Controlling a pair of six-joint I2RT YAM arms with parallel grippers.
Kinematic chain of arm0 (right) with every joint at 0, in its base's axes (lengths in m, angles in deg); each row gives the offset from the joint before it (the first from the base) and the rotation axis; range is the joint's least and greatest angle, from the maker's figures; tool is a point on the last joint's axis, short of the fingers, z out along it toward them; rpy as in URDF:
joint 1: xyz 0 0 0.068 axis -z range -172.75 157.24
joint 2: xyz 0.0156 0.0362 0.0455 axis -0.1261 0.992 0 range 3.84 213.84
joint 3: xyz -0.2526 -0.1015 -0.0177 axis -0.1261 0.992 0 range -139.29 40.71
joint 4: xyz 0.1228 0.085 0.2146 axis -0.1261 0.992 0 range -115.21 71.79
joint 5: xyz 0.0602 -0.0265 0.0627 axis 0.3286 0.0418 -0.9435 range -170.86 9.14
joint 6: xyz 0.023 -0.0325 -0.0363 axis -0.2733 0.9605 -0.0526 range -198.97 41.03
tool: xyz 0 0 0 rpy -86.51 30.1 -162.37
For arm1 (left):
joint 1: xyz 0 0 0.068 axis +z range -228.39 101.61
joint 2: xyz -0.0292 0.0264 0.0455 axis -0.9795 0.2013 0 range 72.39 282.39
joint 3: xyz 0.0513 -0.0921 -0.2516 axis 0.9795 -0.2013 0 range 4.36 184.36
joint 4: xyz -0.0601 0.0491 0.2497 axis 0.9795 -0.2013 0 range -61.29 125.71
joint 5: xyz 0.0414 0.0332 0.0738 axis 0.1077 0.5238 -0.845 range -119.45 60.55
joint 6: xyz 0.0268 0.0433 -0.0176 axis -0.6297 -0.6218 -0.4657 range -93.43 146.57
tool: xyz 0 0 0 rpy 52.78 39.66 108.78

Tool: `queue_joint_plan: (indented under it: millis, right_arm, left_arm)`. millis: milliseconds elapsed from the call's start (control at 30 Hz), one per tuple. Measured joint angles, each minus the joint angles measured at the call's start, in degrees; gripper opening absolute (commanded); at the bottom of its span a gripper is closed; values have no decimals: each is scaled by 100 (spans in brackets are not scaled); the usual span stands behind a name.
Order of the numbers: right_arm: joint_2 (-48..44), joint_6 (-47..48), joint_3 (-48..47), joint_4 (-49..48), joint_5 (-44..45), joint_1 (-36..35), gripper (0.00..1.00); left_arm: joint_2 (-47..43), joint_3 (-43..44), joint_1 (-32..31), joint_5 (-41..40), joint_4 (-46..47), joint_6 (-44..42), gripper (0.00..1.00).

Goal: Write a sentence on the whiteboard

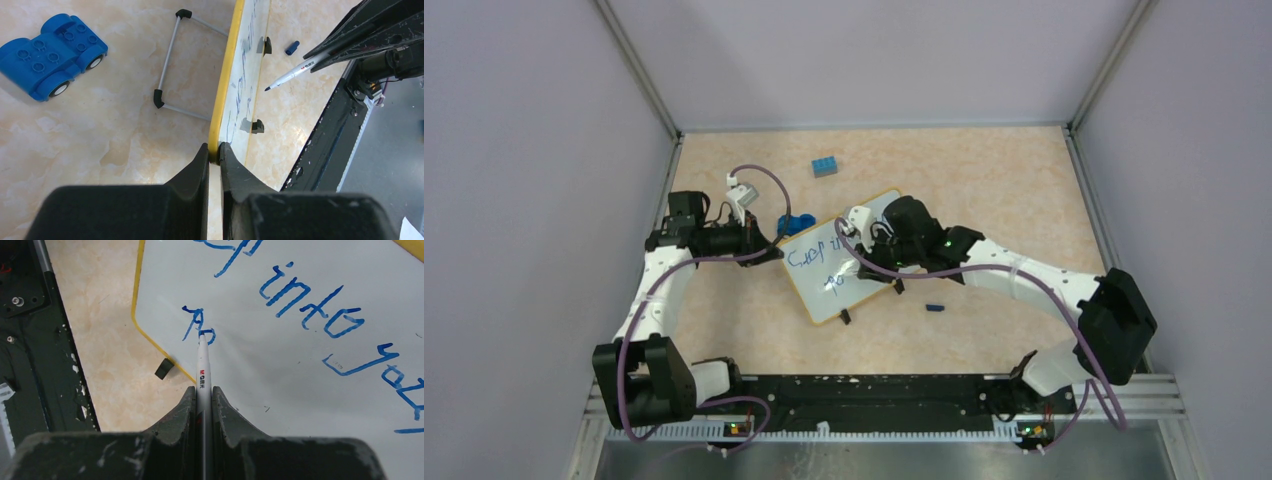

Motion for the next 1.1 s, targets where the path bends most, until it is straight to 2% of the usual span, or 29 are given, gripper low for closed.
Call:
queue_joint_plan:
  millis: [367,1100]
  right_arm:
    - [168,35,-2,11,485,15,0]
    - [192,90,175,181,466,24,0]
  left_arm:
    - [0,0,0,0,0,0,0]
    - [0,0,0,2,0,0,0]
